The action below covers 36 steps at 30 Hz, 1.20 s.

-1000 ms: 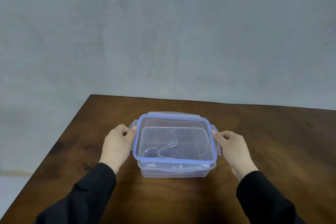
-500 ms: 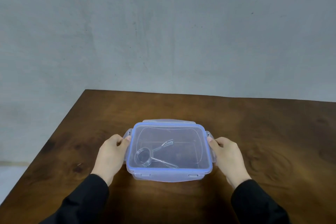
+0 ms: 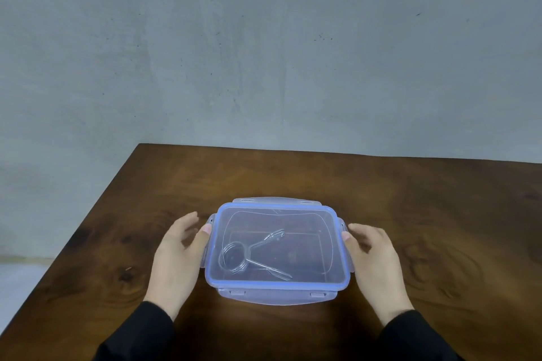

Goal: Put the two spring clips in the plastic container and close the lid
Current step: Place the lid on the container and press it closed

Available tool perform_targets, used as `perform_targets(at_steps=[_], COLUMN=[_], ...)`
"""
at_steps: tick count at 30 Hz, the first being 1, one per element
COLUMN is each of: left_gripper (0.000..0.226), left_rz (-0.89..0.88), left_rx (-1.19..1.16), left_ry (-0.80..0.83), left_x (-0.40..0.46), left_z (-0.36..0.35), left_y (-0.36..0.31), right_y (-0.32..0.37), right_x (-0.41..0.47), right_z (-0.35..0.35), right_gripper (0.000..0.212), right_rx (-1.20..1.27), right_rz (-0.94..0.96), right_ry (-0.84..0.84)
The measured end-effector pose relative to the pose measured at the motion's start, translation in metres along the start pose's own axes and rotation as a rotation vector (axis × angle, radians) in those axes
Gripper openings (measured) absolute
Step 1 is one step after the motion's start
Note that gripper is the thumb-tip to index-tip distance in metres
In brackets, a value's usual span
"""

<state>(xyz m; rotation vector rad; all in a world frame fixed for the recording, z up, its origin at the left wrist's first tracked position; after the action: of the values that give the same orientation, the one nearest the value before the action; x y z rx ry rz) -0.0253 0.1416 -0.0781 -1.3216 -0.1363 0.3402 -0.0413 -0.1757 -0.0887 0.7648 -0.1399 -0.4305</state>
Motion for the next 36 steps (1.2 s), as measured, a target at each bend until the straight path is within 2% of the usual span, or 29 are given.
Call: perform_targets(at_steps=[3,6,8,13,17,20,22,24,26,28,29,32,36], left_gripper=[0.057,0.064,0.065,0.048,0.041,0.049,0.056,0.058,0.052,0.055,0.06,0.068,0.075], left_rz=[-0.064,0.006,0.048,0.118,0.136,0.145,0.127,-0.069,-0.433,-0.744,-0.816,-0.843,-0.837], left_rx=[0.07,0.068,-0.012,-0.257,-0.362,-0.337,-0.186,0.1,0.345,0.527,0.602,0.723,0.768], left_ry=[0.167,0.277,0.269,0.236,0.242,0.279,0.285,0.264,0.295,0.422,0.482,0.566,0.603], left_x=[-0.01,-0.018,-0.021,-0.025,-0.025,-0.025,-0.021,-0.017,-0.019,-0.022,-0.023,-0.016,-0.012], left_z=[-0.006,-0.014,-0.017,-0.023,-0.026,-0.024,-0.02,-0.013,-0.008,-0.011,-0.011,-0.015,-0.022], left_y=[0.001,0.007,0.008,0.012,0.017,0.019,0.022,0.022,0.016,0.015,0.014,0.011,0.01], right_y=[0.005,0.004,0.002,0.002,0.005,0.005,0.005,0.013,0.032,0.053,0.063,0.078,0.075], right_x=[-0.014,-0.025,-0.028,-0.029,-0.029,-0.029,-0.026,-0.021,-0.01,0.004,0.011,0.024,0.033], right_z=[-0.004,-0.016,-0.02,-0.022,-0.022,-0.022,-0.019,-0.008,0.004,0.003,-0.005,-0.033,-0.044], right_gripper=[0.028,0.048,0.051,0.031,0.028,0.027,0.038,0.061,0.066,0.061,0.059,0.059,0.058], right_rx=[-0.012,-0.025,-0.014,0.194,0.25,0.22,0.091,-0.137,-0.243,-0.3,-0.357,-0.578,-0.62], right_rz=[0.103,0.055,0.041,-0.022,-0.027,-0.015,0.0,0.074,0.275,0.491,0.571,0.734,0.751], right_ry=[0.069,0.144,0.146,0.211,0.221,0.235,0.254,0.18,0.092,0.167,0.246,0.359,0.323])
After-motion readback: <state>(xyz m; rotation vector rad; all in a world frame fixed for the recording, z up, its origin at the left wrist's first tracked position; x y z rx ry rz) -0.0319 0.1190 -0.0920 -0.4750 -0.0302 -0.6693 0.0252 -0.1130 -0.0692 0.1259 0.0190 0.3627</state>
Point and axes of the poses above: each hand's wrist, its own x-axis towards the middle knuckle, its own z-axis out of the back of the hand, y = z × x, the point moved 2 cm from there along x, towards the middle knuckle, and after that the axes turned 12 degrees about -x, right-handed, at the moved point
